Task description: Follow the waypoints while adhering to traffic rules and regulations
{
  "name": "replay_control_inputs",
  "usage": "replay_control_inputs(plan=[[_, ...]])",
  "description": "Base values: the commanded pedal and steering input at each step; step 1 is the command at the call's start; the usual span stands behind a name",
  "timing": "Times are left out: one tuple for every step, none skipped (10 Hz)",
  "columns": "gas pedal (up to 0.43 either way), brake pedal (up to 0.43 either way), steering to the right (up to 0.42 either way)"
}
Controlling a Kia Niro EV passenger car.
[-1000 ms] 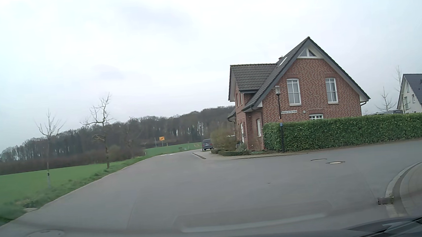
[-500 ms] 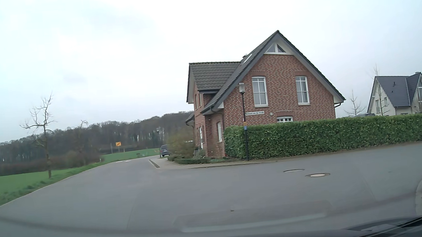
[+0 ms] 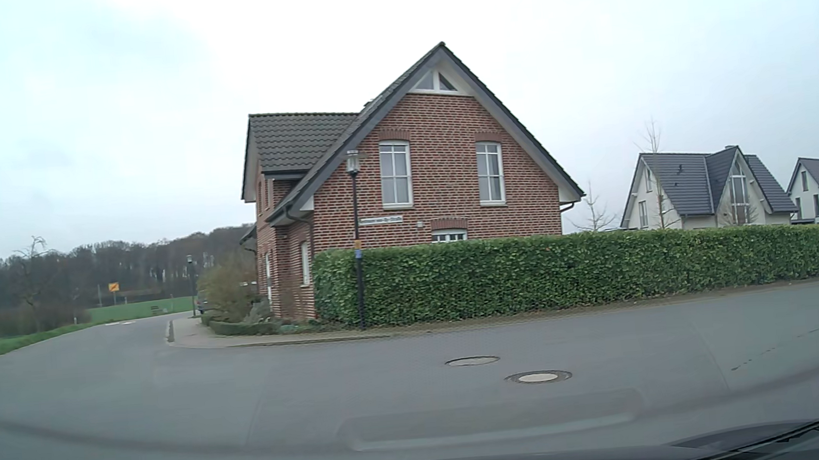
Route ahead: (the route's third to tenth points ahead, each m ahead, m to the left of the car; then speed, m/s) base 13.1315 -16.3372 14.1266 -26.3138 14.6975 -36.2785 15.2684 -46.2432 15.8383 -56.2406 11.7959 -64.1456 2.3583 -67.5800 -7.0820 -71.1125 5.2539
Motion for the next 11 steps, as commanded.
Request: replay_control_inputs(plan=[[0.087, 0.0, 0.362], [0.087, 0.0, 0.367], [0.087, 0.0, 0.374], [0.087, 0.0, 0.388], [0.087, 0.0, 0.404], [0.098, 0.0, 0.417], [0.11, 0.0, 0.442], [0.11, 0.0, 0.463], [0.11, 0.0, 0.471], [0.138, 0.0, 0.478], [0.157, 0.0, 0.488]])
